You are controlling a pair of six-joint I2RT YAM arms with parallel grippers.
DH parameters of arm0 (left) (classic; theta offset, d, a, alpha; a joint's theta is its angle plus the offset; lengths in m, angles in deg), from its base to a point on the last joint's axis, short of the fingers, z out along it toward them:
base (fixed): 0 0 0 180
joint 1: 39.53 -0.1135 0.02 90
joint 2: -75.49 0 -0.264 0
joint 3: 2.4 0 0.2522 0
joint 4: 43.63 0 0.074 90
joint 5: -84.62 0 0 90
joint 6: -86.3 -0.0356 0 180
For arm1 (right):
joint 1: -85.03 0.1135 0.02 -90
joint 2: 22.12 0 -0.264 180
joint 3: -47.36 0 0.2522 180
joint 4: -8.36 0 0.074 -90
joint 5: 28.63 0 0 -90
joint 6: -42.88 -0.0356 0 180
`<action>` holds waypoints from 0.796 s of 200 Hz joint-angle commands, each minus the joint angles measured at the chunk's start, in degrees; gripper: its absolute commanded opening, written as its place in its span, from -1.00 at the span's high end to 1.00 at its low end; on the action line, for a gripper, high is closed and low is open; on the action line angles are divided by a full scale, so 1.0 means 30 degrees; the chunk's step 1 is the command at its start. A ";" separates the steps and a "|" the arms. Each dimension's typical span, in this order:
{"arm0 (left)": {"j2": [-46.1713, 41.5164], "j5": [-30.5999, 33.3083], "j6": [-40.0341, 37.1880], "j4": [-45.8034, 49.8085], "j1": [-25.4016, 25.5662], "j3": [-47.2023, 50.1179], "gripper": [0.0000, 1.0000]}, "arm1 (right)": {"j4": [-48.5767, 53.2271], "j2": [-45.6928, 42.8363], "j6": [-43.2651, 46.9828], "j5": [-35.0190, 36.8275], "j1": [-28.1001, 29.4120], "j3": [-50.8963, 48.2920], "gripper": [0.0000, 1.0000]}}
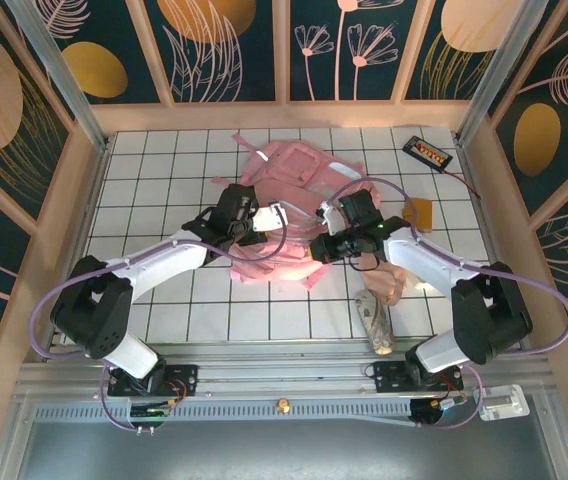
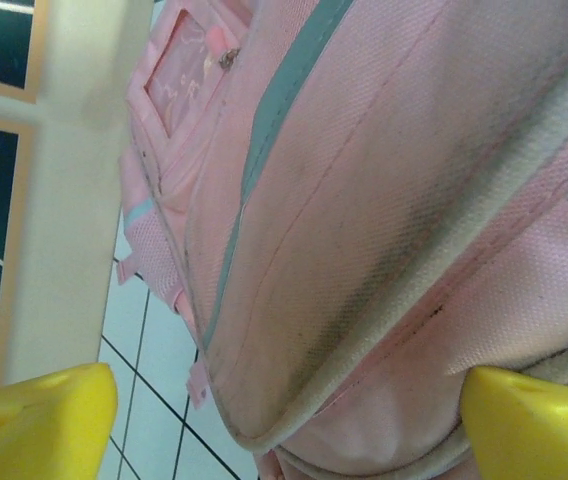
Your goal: Pack the student bag
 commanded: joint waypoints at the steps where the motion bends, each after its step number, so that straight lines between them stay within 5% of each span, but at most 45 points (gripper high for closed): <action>1: 0.0263 -0.0541 -0.0844 -0.1029 -0.0079 -0.0892 -0.46 | -0.0182 -0.0417 -0.0164 -0.0165 0.0284 -0.0370 1.00; 103: 0.2682 -0.2087 -0.2305 0.1276 -0.0086 -0.3561 -0.36 | -0.0364 -0.0076 -0.0158 -0.0165 0.0284 -0.0430 1.00; 115: 0.3413 -0.2318 -0.2363 0.1770 -0.0085 -0.3873 -0.11 | -0.0379 -0.0049 -0.0118 -0.0136 0.0284 -0.0450 1.00; 128: 0.3608 -0.2564 -0.2308 0.1977 -0.0068 -0.3953 0.69 | -0.0412 -0.0004 -0.0109 -0.0078 0.0204 -0.0518 1.00; 136: 0.3625 -0.2803 -0.2312 0.2057 -0.0056 -0.3880 0.99 | -0.0422 0.0041 -0.0053 -0.0078 0.0142 -0.0531 1.00; 159: 0.3436 -0.3204 -0.1819 0.2159 -0.0086 -0.3530 1.00 | -0.0431 0.0036 0.0068 -0.0101 -0.0117 -0.0568 1.00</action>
